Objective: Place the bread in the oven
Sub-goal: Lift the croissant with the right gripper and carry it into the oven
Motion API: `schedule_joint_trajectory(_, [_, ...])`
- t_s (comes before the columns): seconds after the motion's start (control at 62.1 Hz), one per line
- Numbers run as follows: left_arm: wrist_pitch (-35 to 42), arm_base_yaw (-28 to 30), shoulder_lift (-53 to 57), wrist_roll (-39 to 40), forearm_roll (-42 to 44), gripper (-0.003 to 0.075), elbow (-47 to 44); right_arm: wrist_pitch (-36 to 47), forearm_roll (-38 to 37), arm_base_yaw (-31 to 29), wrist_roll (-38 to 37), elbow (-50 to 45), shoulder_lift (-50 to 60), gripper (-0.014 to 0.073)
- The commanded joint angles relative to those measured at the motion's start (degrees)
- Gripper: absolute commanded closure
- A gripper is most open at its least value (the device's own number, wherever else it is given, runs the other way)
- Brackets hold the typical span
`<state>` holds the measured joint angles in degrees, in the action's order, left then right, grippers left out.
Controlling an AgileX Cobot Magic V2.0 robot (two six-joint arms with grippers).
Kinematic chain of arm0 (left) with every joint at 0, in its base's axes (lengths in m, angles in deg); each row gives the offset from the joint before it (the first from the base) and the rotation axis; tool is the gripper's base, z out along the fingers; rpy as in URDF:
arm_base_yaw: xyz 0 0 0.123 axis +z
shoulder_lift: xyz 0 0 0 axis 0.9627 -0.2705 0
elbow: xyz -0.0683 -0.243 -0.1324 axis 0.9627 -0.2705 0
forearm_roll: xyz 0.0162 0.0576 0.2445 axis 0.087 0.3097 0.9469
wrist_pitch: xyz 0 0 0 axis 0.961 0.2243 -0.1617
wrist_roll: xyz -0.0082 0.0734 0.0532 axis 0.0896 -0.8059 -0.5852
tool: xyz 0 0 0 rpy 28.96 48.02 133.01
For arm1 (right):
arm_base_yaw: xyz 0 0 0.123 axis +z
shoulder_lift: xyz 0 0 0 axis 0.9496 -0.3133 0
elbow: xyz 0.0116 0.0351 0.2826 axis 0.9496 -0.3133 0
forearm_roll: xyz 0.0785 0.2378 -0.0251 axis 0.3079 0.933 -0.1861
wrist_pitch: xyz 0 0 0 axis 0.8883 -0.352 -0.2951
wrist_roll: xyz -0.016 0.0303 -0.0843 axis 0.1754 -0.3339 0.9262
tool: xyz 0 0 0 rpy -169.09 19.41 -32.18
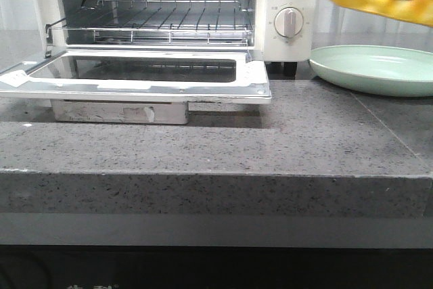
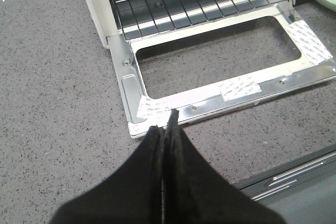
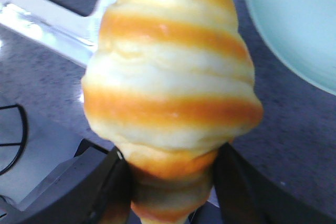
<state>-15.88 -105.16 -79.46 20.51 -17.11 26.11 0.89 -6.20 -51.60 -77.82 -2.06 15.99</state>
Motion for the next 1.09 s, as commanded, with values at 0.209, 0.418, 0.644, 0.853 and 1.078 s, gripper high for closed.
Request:
schedule_joint_trajectory(0.209, [4.3, -0.5, 0.2, 0.7, 0.2, 0.0738, 1.6, 8.2, 1.0, 11.2, -5.8, 7.7, -4.8, 0.0371])
schedule_joint_trajectory(0.418, [4.3, -0.5, 0.2, 0.7, 0.2, 0.0738, 1.6, 7.0, -4.8, 13.6, -12.3, 17.1, -13.2, 0.0371])
schedule_joint_trajectory(0.644, [4.3, -0.5, 0.2, 0.6, 0.3, 0.0738, 1.6, 6.6, -12.4, 16.7, -17.8, 26.6, -20.6, 0.0371])
schedule_joint_trajectory(0.853, [4.3, -0.5, 0.2, 0.6, 0.3, 0.0738, 1.6, 2.8, -17.2, 17.0, -20.6, 36.7, -28.5, 0.0371])
schedule_joint_trajectory(1.078, [4.3, -0.5, 0.2, 0.6, 0.3, 0.0738, 1.6, 1.6, -18.3, 17.0, -20.7, 46.8, -35.7, 0.0371])
